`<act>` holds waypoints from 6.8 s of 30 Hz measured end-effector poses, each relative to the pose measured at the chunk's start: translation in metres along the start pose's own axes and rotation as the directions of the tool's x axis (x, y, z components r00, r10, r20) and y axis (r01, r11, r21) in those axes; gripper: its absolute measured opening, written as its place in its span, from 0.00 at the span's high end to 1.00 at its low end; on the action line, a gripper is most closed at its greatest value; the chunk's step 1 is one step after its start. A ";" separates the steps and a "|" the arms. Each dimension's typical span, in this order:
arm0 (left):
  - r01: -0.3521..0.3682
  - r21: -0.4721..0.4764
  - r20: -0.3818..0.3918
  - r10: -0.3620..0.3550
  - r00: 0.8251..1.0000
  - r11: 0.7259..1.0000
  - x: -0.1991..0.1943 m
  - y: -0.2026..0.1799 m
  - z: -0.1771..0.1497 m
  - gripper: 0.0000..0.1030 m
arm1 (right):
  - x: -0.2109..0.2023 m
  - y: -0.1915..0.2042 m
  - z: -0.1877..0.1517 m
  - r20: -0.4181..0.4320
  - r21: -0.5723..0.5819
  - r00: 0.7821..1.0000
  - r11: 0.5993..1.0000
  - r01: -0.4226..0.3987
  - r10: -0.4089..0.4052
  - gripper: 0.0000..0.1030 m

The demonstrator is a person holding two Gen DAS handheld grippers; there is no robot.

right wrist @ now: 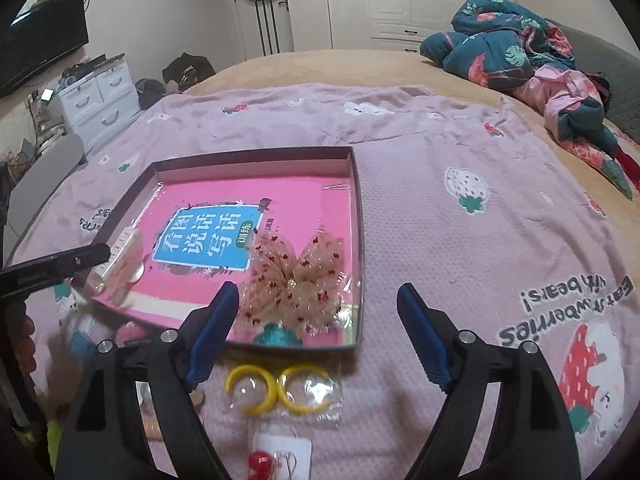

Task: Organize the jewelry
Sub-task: 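Withdraw both open tools from the tray back toward the loose accessories, then grasp the maroon claw clip with the left tool while the right tool grasps the red earring card, then release the maroon clip into the tray with the left tool while the right tool drops the card there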

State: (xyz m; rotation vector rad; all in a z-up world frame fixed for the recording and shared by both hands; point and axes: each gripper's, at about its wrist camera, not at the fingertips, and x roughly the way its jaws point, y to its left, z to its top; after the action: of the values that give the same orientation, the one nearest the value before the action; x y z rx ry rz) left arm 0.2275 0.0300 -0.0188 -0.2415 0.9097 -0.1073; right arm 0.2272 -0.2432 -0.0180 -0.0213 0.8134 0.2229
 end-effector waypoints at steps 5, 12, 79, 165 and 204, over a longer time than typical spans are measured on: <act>-0.010 0.000 0.023 0.010 1.000 1.000 -0.019 -0.001 -0.009 0.41 | -0.017 0.002 -0.008 0.018 -0.006 1.000 1.000 -0.005 0.005 0.20; -0.005 0.008 0.050 0.005 0.999 1.000 -0.046 -0.003 -0.028 0.37 | -0.038 0.011 -0.018 0.034 -0.024 0.999 1.000 -0.017 0.018 0.20; -0.058 0.239 -0.109 0.086 0.990 0.969 -0.025 -0.049 -0.132 0.35 | -0.065 0.019 -0.118 -0.077 -0.094 0.993 0.991 -0.097 0.090 0.14; 0.024 0.103 0.032 -0.027 0.999 0.994 -0.042 -0.044 -0.011 0.95 | -0.041 0.024 -0.016 0.038 -0.077 0.993 0.991 -0.109 0.112 0.61; 0.021 0.162 -0.095 -0.006 0.995 0.987 0.053 -0.067 0.016 0.94 | 0.044 0.005 0.019 -0.056 -0.050 0.997 0.998 -0.050 0.047 0.61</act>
State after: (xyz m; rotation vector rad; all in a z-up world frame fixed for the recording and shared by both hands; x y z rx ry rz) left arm 0.2737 -0.0429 -0.0331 -0.0908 0.9879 -0.2061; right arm 0.2691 -0.2277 -0.0364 -0.0560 0.8634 0.2897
